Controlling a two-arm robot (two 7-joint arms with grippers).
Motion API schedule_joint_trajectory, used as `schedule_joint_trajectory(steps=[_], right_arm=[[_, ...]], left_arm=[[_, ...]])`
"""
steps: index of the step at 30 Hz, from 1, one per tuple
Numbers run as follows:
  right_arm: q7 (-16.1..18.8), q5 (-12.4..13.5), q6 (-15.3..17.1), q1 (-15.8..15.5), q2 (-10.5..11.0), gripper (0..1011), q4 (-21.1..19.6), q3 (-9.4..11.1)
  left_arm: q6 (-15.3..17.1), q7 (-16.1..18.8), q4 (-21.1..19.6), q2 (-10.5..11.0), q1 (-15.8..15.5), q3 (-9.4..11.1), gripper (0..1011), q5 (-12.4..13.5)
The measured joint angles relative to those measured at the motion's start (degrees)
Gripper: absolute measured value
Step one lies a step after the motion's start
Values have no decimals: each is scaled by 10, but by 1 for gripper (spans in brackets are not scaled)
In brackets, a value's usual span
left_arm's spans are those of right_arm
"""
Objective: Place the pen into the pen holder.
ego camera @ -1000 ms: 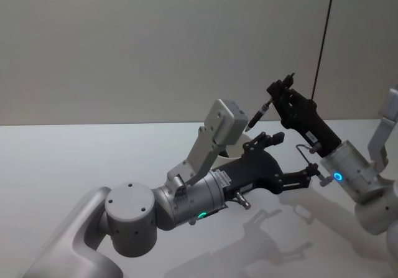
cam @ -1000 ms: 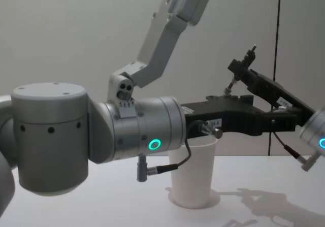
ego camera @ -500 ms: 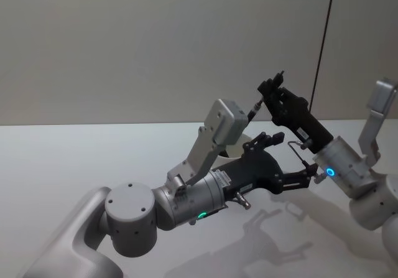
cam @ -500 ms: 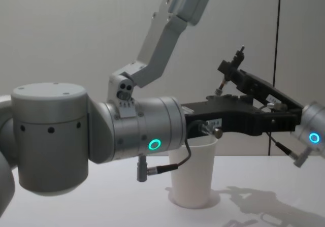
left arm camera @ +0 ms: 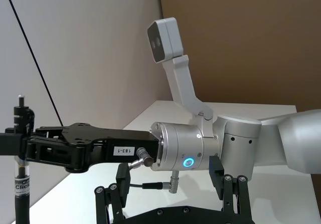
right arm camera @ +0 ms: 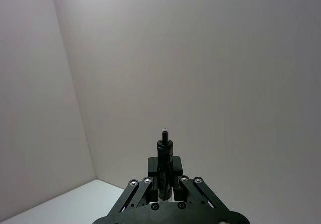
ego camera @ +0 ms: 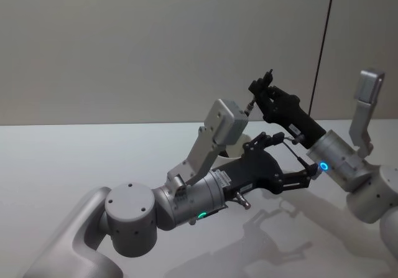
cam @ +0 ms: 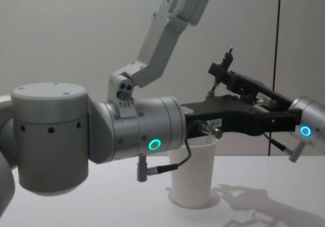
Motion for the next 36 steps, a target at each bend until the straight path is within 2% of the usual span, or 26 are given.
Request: schedule_joint_trajectory(steps=[16, 26, 36], right_arm=[[-52, -39, 65, -5, 5, 143, -35, -5], [-54, -49, 93, -4, 6, 143, -44, -5], [-53, -59, 109, -2, 7, 143, -52, -7]], left_arm=[[0, 0, 0, 0, 0, 0, 1003, 0], [0, 0, 0, 0, 0, 0, 1003, 0], [-1, 0, 0, 0, 0, -1, 1003, -1]])
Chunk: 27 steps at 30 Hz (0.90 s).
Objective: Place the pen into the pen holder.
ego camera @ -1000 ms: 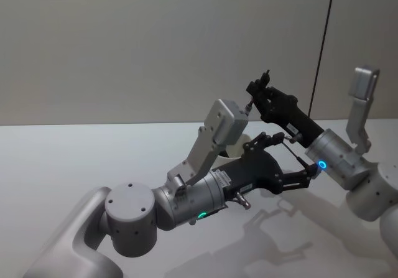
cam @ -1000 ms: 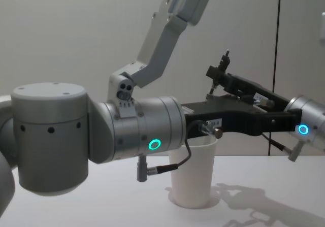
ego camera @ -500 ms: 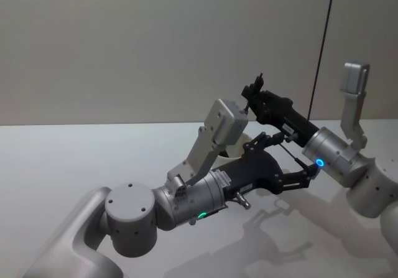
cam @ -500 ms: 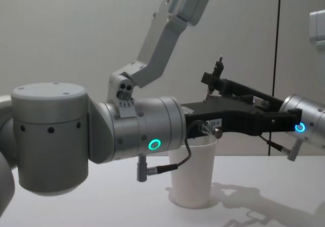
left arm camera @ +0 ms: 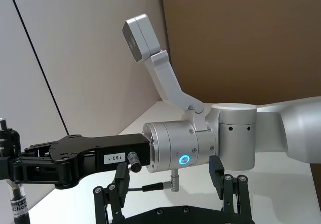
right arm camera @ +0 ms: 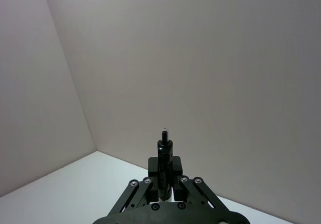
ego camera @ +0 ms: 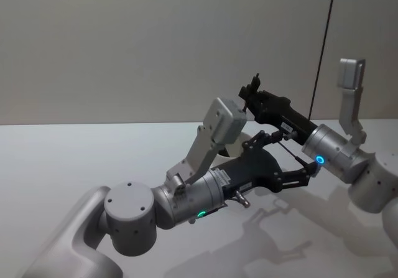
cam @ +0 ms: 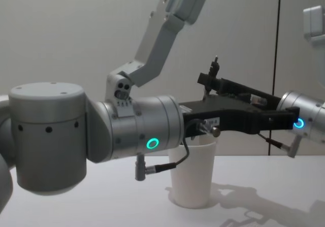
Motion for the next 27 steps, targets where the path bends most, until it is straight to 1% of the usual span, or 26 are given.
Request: schedule_joint_trajectory(steps=[3, 4, 5, 7, 9, 12, 13, 14, 15, 16, 17, 18, 20, 21, 22, 23, 24, 27], right_arm=[[0, -4, 4, 0, 0, 152, -4, -1], [0, -4, 5, 0, 0, 198, -4, -1], [0, -5, 6, 0, 1, 206, -5, -1], [0, -7, 8, 0, 1, 284, -8, -1], [1, -8, 9, -1, 1, 322, -9, -1], [1, -11, 11, -1, 2, 441, -11, -2], [1, -11, 11, -1, 2, 441, -12, -2], [1, -12, 12, -1, 2, 477, -12, -2], [1, -12, 12, -1, 2, 535, -13, -2], [1, -12, 12, -1, 2, 535, -13, -2], [1, -13, 13, -2, 2, 583, -14, -2], [1, -13, 13, -2, 2, 603, -14, -2], [2, -14, 14, -2, 2, 679, -15, -2], [2, -14, 14, -2, 2, 733, -15, -3], [2, -14, 14, -2, 2, 733, -15, -3], [2, -14, 15, -2, 2, 781, -16, -3], [2, -15, 15, -2, 3, 798, -16, -3], [3, -15, 15, -2, 3, 890, -17, -3]], left_arm=[[0, 0, 0, 0, 0, 0, 1003, 0], [0, 0, 0, 0, 0, 0, 1003, 0], [0, 0, 0, 0, 0, 0, 1003, 0], [0, 0, 0, 0, 0, 0, 1003, 0], [0, 0, 0, 0, 0, 0, 1003, 0], [0, 0, 0, 0, 0, 0, 1003, 0], [0, 0, 0, 0, 0, 0, 1003, 0], [0, 0, 0, 0, 0, 0, 1003, 0], [0, 0, 0, 0, 0, 0, 1003, 0], [0, 0, 0, 0, 0, 0, 1003, 0], [0, 0, 0, 0, 0, 0, 1003, 0], [0, 0, 0, 0, 0, 0, 1003, 0], [0, 0, 0, 0, 0, 0, 1003, 0], [0, 0, 0, 0, 0, 0, 1003, 0], [0, 0, 0, 0, 0, 0, 1003, 0], [1, 0, 0, 0, 0, 0, 1004, 0], [1, 0, 0, 0, 0, 0, 1004, 0], [1, 0, 0, 0, 0, 0, 1004, 0]])
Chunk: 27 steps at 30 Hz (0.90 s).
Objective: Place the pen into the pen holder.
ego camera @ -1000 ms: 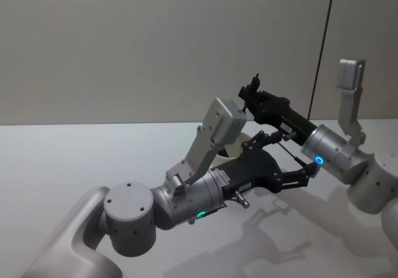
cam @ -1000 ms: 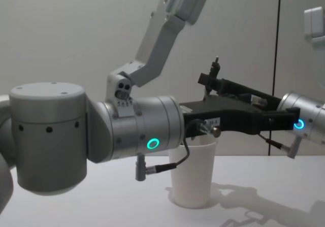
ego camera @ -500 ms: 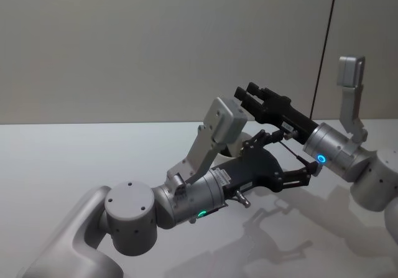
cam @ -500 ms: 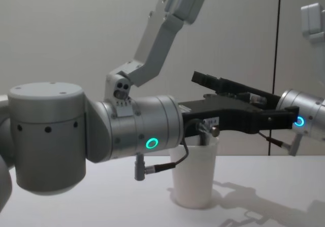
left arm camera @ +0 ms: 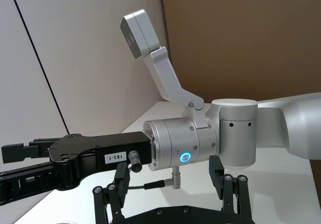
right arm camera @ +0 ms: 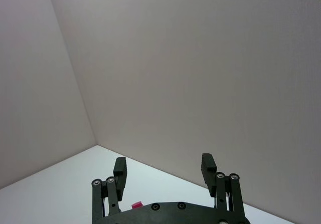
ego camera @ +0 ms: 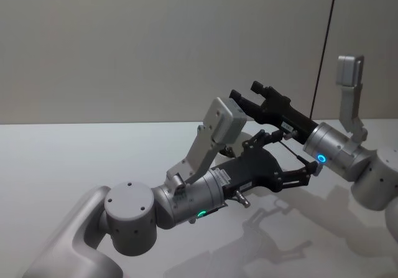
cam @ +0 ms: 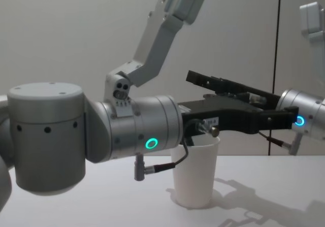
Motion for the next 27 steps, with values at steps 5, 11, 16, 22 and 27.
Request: schedule_joint_trajectory(steps=[5, 11, 16, 22, 27], right_arm=[[0, -1, 1, 0, 0, 1002, -1, 0], [1, -2, 1, 0, 0, 1001, -2, -1], [1, -2, 1, -1, 0, 1002, -2, -1], [2, -2, 2, -1, 0, 1001, -2, -1], [2, -2, 2, -1, 0, 1002, -3, -1]], left_arm=[[0, 0, 0, 0, 0, 0, 1004, 0], [0, 0, 0, 0, 0, 0, 1004, 1], [1, 0, 0, 0, 0, 0, 1004, 1], [1, 0, 0, 0, 0, 0, 1004, 1], [1, 0, 0, 0, 0, 0, 1004, 1]])
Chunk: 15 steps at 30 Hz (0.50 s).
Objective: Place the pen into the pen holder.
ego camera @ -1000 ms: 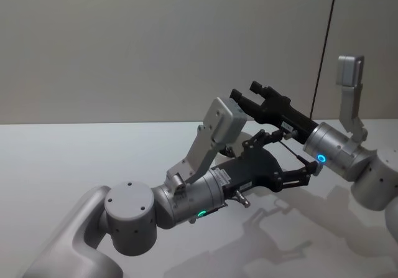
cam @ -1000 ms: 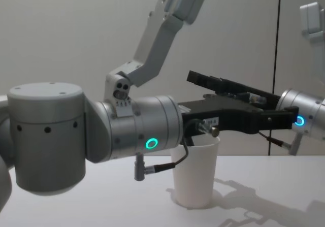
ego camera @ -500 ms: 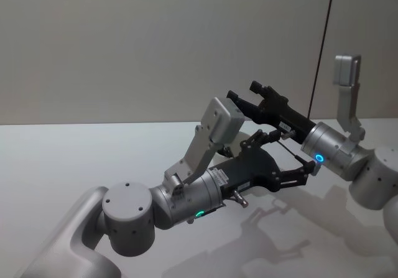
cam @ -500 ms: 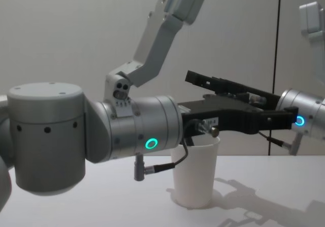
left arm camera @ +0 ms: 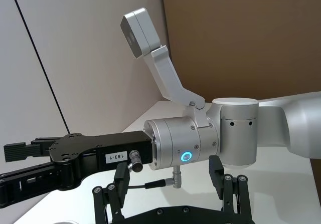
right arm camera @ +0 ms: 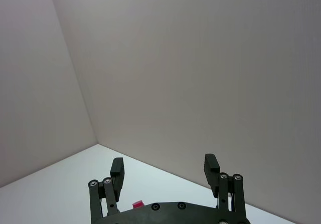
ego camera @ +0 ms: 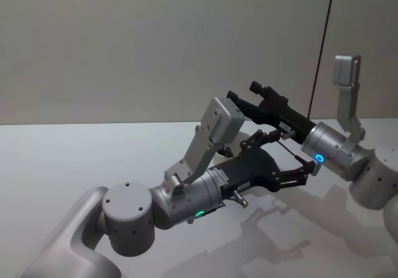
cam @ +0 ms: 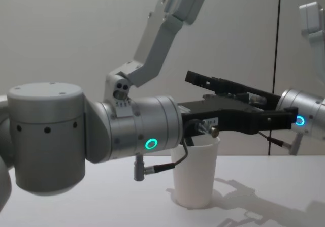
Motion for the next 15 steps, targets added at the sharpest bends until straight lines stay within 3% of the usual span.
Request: schedule_joint_trajectory(steps=[15], right_arm=[[0, 0, 0, 0, 0, 1002, -1, -1]], left_arm=[[0, 1, 0, 0, 0, 1, 1004, 0]])
